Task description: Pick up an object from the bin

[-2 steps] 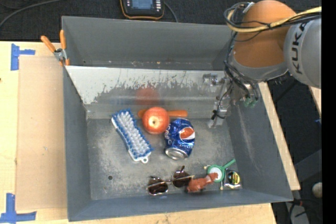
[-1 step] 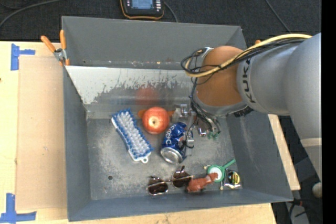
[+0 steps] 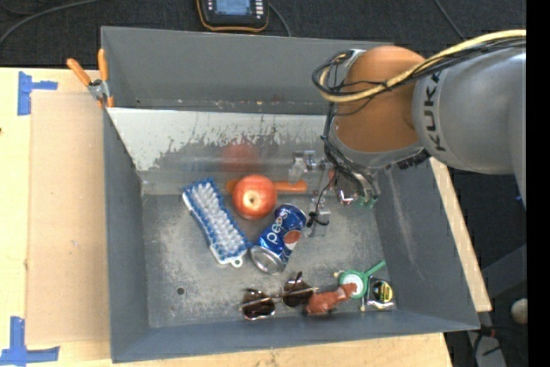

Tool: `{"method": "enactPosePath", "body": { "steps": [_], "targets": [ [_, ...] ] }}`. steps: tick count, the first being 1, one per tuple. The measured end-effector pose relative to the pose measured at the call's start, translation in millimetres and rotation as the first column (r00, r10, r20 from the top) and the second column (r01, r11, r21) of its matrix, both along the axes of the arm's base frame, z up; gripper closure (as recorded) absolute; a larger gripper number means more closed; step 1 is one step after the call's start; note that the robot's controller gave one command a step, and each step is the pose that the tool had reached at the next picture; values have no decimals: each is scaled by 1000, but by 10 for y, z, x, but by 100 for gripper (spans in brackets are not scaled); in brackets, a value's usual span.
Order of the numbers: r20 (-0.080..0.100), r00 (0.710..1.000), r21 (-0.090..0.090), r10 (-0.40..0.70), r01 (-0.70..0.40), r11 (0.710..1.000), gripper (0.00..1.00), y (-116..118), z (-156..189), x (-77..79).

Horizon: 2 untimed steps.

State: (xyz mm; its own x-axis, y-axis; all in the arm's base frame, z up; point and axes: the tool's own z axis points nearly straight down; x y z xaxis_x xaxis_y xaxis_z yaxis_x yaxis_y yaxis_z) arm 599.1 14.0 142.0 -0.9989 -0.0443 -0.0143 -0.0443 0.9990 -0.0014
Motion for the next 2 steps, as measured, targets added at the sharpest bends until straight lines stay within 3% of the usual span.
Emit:
{"method": "enactPosePath", "body": {
  "steps": [1,2],
  "targets": [
    [-27,1000,1,-9,9,1000,0,101,-432,-121],
    [-6,944,-3,330,-330,944,0,315,-730,-64]
  ]
}}
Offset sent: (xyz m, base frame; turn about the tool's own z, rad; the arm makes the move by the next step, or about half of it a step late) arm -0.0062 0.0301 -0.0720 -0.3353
